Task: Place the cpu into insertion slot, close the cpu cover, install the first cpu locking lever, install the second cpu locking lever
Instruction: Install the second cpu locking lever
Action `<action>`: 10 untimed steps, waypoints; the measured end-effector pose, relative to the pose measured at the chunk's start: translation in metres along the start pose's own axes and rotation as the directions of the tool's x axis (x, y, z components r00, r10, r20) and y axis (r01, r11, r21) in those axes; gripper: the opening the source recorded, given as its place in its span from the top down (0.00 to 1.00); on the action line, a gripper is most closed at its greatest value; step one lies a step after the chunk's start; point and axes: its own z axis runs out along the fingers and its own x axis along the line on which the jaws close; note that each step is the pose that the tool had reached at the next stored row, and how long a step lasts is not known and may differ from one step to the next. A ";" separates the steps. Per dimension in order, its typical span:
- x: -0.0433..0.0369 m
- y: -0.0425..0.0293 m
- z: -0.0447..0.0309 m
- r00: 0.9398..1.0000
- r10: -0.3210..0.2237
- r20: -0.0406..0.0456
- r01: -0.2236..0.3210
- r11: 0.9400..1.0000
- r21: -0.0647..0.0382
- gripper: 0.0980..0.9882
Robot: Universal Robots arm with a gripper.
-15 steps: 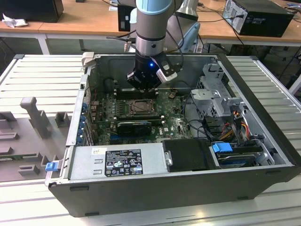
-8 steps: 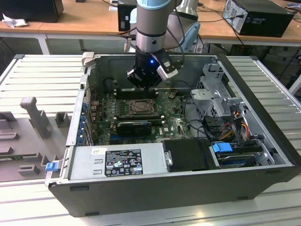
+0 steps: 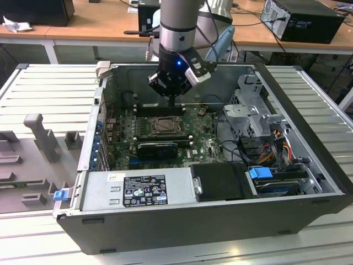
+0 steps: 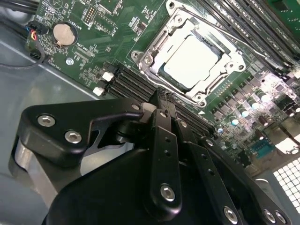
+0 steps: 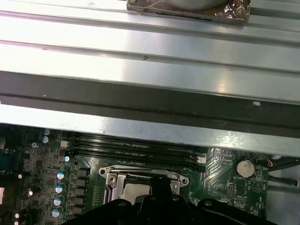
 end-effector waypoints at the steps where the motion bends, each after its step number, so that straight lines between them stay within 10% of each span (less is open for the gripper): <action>1: 0.0000 -0.0009 -0.0001 1.000 0.000 0.000 0.000 1.000 0.000 0.99; 6: 0.0003 -0.0039 -0.0002 1.000 0.000 0.000 0.000 1.000 0.000 0.99; 10: 0.0023 -0.0228 -0.0008 1.000 0.000 0.000 0.000 1.000 0.000 0.99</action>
